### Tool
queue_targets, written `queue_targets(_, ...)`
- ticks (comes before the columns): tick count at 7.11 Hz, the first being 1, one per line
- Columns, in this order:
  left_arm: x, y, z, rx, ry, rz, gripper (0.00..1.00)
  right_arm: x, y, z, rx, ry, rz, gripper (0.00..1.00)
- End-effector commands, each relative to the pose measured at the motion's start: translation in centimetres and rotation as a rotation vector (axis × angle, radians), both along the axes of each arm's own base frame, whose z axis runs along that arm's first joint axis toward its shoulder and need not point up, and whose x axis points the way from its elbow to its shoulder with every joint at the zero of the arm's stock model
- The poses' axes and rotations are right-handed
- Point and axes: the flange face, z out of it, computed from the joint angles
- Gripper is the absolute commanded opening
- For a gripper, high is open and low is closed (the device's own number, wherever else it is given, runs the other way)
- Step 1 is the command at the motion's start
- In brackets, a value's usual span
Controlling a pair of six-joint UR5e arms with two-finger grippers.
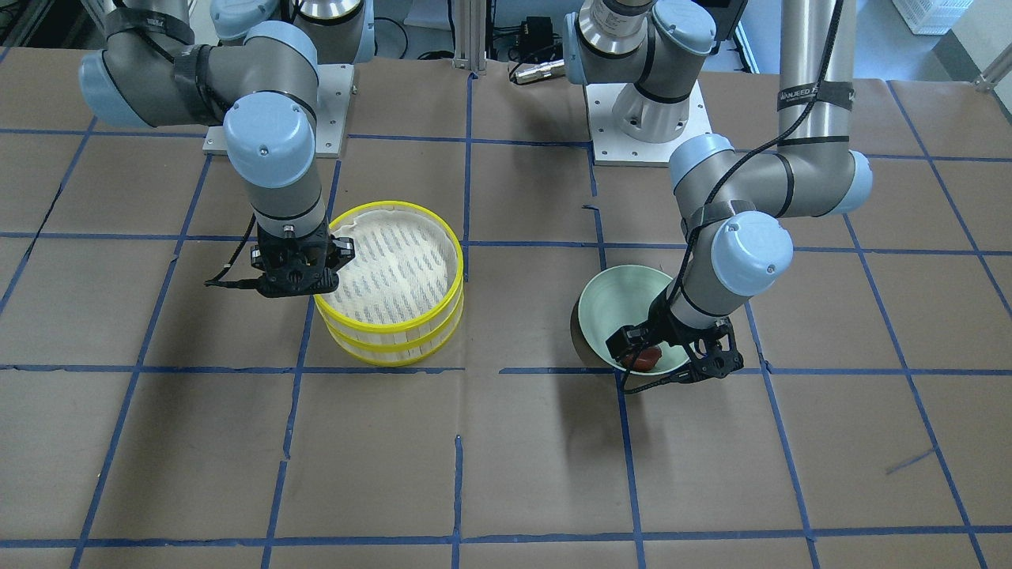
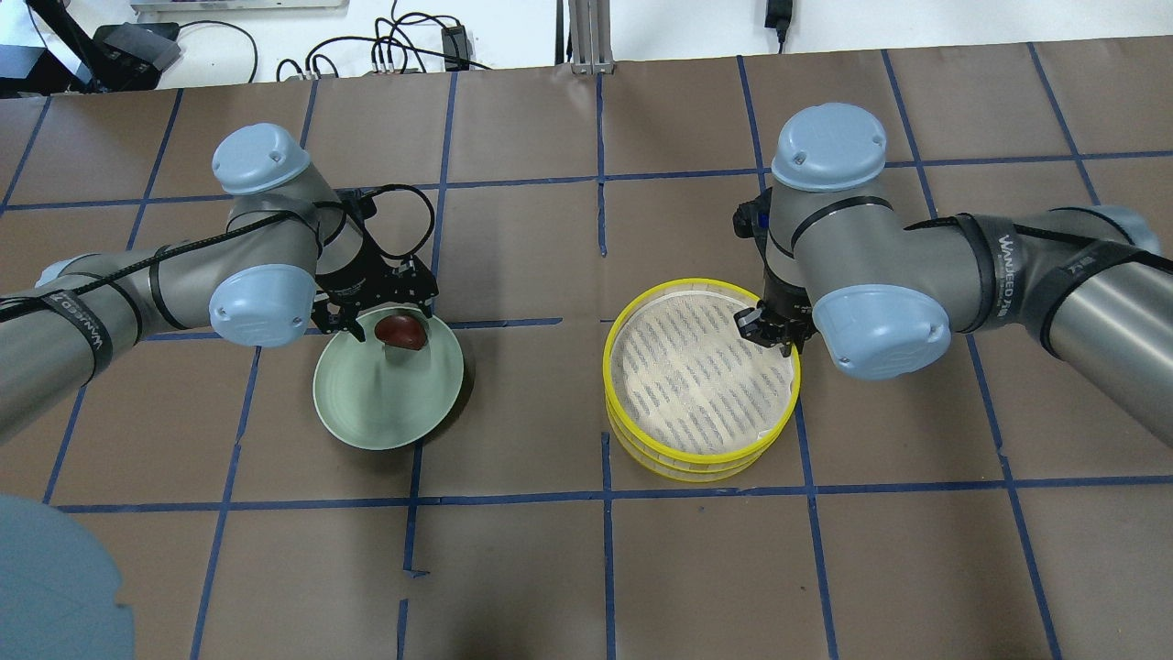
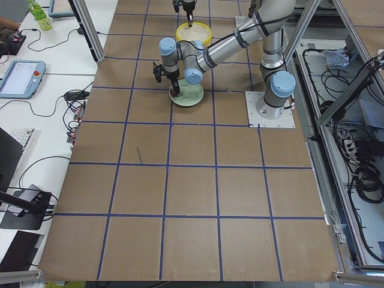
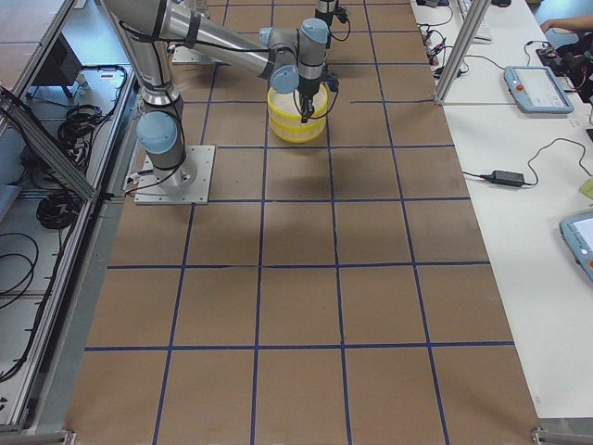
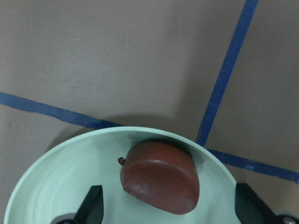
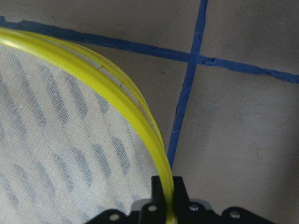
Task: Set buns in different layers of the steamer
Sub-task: 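Grasp the brown bun with the left gripper while the right releases the steamer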
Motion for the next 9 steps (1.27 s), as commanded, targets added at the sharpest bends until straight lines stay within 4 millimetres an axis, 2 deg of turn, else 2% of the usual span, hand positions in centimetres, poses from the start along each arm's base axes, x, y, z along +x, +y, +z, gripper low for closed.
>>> queue_targets(1, 0.0, -0.2, -0.7, -0.007, 0.0, -0.001, 0.96, 0.0, 0.0, 0.1, -0.002, 0.005, 0.0, 0.06)
queue_targets(3, 0.1, -0.2, -0.6, -0.012, -0.004, -0.015, 0.85, -0.1, 0.1, -0.1, 0.004, 0.007, 0.002, 0.06)
queue_targets(4, 0.1, -0.1, -0.3, -0.02, -0.003, -0.053, 0.64, -0.1, 0.0, -0.3, 0.01, 0.004, 0.009, 0.07)
queue_targets(5, 0.1, -0.1, -0.1, -0.022, -0.005, -0.059, 0.34, 0.0, 0.1, -0.2, 0.008, -0.002, 0.009, 0.2)
queue_targets(6, 0.1, 0.0, -0.1, -0.022, -0.005, -0.056, 0.05, 0.0, 0.1, -0.3, 0.013, -0.001, 0.016, 0.98)
queue_targets(7, 0.1, 0.0, -0.1, -0.022, -0.005, -0.055, 0.02, -0.5, -0.3, -0.1, 0.01, -0.004, 0.002, 1.0)
queue_targets(8, 0.1, 0.1, -0.2, -0.02, -0.005, -0.055, 0.01, -1.5, -0.9, 1.1, -0.019, -0.006, -0.031, 1.0)
queue_targets(9, 0.1, 0.1, -0.1, -0.022, -0.005, -0.056, 0.0, -2.9, -2.6, 5.1, -0.066, -0.015, -0.065, 1.0)
